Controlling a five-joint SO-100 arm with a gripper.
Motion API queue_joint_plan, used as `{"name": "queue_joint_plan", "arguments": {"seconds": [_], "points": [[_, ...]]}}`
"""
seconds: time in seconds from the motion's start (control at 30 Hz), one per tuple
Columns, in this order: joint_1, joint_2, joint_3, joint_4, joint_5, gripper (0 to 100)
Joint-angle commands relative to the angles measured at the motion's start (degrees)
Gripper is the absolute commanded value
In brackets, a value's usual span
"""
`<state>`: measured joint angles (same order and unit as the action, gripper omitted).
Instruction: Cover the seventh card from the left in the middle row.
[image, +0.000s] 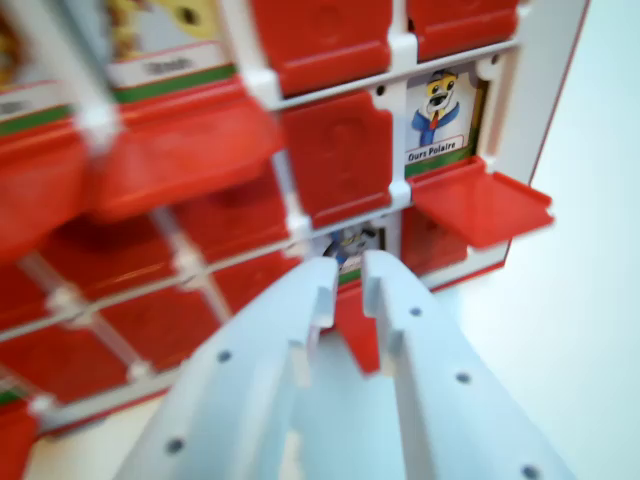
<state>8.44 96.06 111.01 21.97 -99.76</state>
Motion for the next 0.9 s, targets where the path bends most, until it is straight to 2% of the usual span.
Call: {"name": "queue_joint_plan", "arguments": {"seconds": [0.0, 0.13, 0.3, 0.43, 0.63, 0.7, 0.87], "points": [[-2.0, 21.1, 4.0, 5.3, 1.93, 3], [-4.0, 36.5, 11.8, 12.0, 3.34, 3], [-5.1, 56.7, 25.0, 17.6, 2.99, 3], [-6.8, 74.1, 32.5, 27.2, 2.9, 3], [-9.2, 91.4, 36.7, 41.5, 3.08, 3], [-9.5, 91.4, 35.9, 42.9, 4.22, 3], [-10.1, 91.4, 35.5, 43.0, 4.39, 3]]}}
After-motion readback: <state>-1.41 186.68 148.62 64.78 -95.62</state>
